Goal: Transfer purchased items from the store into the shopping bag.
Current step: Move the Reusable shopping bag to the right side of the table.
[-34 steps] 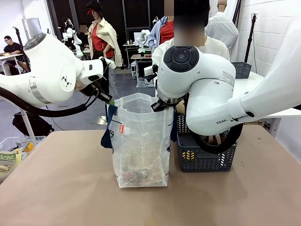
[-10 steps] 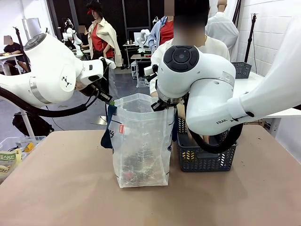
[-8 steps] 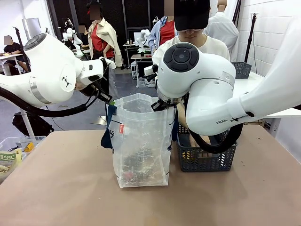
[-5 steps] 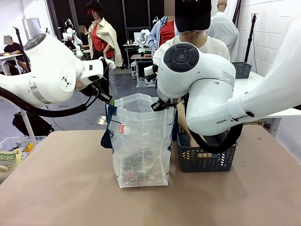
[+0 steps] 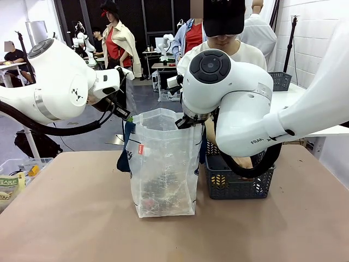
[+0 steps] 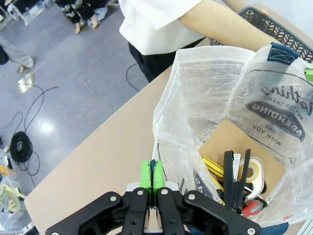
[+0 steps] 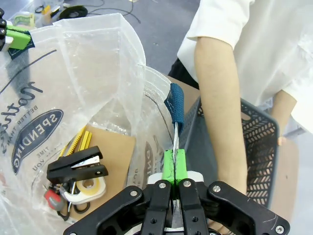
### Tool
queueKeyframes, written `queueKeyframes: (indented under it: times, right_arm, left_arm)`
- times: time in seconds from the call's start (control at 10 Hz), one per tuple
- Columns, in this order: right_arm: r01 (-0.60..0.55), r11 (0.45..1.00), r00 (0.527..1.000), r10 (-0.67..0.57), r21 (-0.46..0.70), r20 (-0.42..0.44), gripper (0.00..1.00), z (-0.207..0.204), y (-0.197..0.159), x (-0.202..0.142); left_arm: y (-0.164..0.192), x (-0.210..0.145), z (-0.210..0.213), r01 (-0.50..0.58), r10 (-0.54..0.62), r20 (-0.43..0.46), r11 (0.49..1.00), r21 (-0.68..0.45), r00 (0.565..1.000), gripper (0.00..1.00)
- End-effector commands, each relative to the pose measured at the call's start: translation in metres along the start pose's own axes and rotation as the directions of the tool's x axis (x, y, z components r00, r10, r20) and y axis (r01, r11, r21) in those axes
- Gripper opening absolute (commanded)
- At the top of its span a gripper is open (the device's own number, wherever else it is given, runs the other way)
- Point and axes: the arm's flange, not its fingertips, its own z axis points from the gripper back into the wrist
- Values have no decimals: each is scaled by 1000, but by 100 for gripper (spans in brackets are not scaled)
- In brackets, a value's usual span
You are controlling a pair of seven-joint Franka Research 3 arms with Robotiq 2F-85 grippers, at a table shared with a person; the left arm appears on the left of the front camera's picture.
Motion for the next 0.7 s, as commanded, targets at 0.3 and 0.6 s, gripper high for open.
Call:
queueKeyframes:
  times: [0.3,0.6]
  right_arm:
    - [8,1000,1000,-8,12,-9,0,3,-2,2]
    - [8,1000,1000,-8,12,-9,0,3,-2,2]
  left_arm:
    - [1,4,1,-1,1,1,1000,1,1000,0]
    - [1,4,1,-1,1,1,1000,1,1000,0]
